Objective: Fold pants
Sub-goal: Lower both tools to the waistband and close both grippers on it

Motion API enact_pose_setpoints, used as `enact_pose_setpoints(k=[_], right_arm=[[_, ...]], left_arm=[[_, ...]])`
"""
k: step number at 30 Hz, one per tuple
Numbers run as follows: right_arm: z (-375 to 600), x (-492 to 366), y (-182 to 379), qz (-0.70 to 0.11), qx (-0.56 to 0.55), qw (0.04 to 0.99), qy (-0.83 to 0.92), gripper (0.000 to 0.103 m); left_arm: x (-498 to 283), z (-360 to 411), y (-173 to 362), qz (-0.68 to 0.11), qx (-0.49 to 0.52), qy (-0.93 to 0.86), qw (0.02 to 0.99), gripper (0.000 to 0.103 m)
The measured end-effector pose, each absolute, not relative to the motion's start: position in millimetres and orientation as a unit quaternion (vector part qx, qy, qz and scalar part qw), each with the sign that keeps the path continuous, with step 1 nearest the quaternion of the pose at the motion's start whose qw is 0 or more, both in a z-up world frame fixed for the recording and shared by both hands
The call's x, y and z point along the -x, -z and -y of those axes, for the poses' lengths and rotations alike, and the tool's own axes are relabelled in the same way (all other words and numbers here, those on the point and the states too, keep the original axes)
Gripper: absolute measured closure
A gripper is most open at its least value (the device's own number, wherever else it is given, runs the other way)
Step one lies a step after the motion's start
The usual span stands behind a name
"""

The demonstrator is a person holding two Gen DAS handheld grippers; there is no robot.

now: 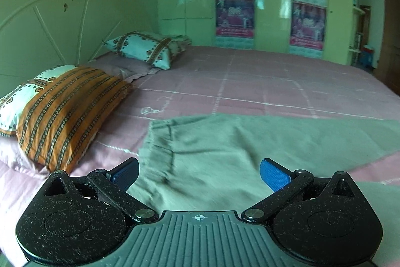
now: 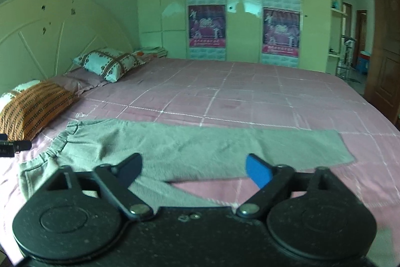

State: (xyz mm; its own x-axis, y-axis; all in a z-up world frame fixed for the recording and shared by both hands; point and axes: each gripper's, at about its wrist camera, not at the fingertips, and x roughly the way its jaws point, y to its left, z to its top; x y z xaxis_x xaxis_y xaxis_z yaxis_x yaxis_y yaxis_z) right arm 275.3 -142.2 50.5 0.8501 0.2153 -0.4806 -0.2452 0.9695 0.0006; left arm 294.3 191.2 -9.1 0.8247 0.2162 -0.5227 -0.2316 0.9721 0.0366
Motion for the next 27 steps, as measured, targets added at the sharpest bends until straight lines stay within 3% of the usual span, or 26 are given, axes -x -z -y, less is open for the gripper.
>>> enact_pose_setpoints(k=[2, 5, 6, 12, 15, 21, 27], right_arm=[[134, -303, -45, -0.253, 0.034, 0.958, -0.132, 0.032], [121, -348, -34, -0.259, 0.055, 0.954, -0.143, 0.033], [117, -362, -30, -0.262, 0.06, 0.952, -0.147, 0.033], [95, -446, 3, -0.29, 0.079, 0.94, -0.164, 0.045], [81, -479, 21, -0.3, 0.102, 0.933, -0.173, 0.052], [65, -529, 47, -0.309, 0.105, 0.923, -0.201, 0.054], [52, -552, 62, -0.309, 0.139, 0.912, -0.232, 0.055]], left_arm=[[-325, -211, 14, -0.277, 0.003, -0.124, 0.953, 0.0], [-377, -249, 31, -0.31, 0.0, -0.136, 0.941, 0.023], [-394, -265, 39, -0.323, 0.014, -0.137, 0.936, 0.025], [-470, -330, 107, -0.382, 0.075, -0.136, 0.911, 0.025], [-494, -341, 127, -0.373, 0.092, -0.133, 0.914, 0.025], [-515, -361, 153, -0.345, 0.165, -0.127, 0.915, 0.025], [-521, -363, 156, -0.347, 0.172, -0.123, 0.914, 0.025]])
